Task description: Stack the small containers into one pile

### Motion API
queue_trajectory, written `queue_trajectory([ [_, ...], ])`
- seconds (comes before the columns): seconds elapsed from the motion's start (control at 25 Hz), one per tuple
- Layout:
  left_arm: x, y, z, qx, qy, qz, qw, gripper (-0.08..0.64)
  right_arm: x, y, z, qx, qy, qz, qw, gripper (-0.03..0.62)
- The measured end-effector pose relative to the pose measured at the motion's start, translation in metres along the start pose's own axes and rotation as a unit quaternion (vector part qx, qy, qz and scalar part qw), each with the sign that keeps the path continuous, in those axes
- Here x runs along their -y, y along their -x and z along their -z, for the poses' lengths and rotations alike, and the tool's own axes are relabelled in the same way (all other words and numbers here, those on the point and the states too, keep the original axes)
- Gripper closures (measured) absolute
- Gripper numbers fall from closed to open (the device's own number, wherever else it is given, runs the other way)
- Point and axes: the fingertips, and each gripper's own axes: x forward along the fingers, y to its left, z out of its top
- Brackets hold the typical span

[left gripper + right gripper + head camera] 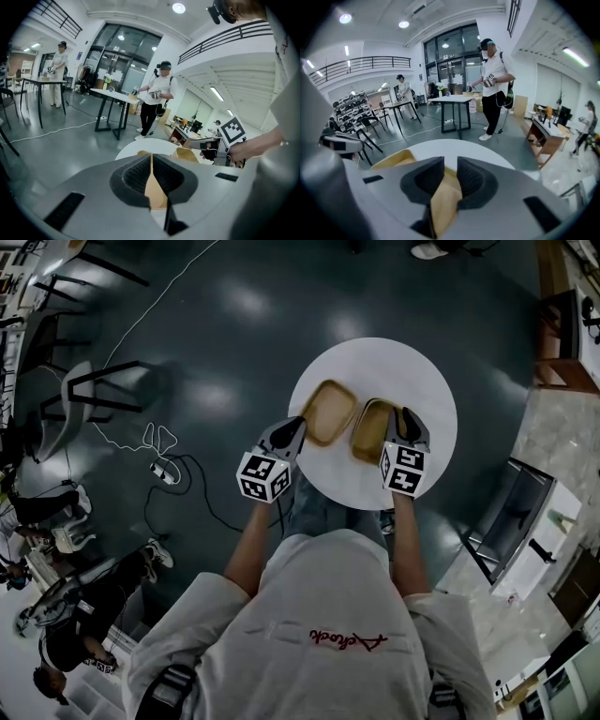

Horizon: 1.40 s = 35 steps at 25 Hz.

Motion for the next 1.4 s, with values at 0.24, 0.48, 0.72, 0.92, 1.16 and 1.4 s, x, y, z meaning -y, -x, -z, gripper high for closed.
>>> queue_trajectory([
  [0.24,0.000,-0.004,0.002,-0.003,0.002,0.002,1.0000,0.548,0.017,-0.023,0.014,-0.049,-0.001,0.006,0.999,0.518],
  [0.48,-0.003,-0.002,0.002,-0.006,0.002,-0.003,1.0000,0.548,0.017,-0.026,0.025,-0.063,-0.010,0.002,0.998,0.518],
  [0.72,-0.016,-0.011,0.009,-0.018,0.003,-0.013,0.9997,0.548,0.017,-0.033,0.034,-0.078,-0.016,-0.003,0.997,0.518],
  [0.92,-0.035,-0.022,0.022,-0.042,-0.013,-0.031,0.9985,0.546,0.016,-0.027,0.036,-0.069,-0.018,-0.003,0.997,0.518],
  [1.16,-0.046,-0.042,0.041,-0.084,-0.021,-0.024,0.9960,0.445,0.013,-0.025,0.036,-0.067,-0.015,-0.004,0.998,0.518],
  [1.4,-0.052,-0.058,0.061,-0.132,-0.043,-0.017,0.9901,0.446,0.013,-0.027,0.037,-0.067,-0.015,-0.004,0.998,0.518],
])
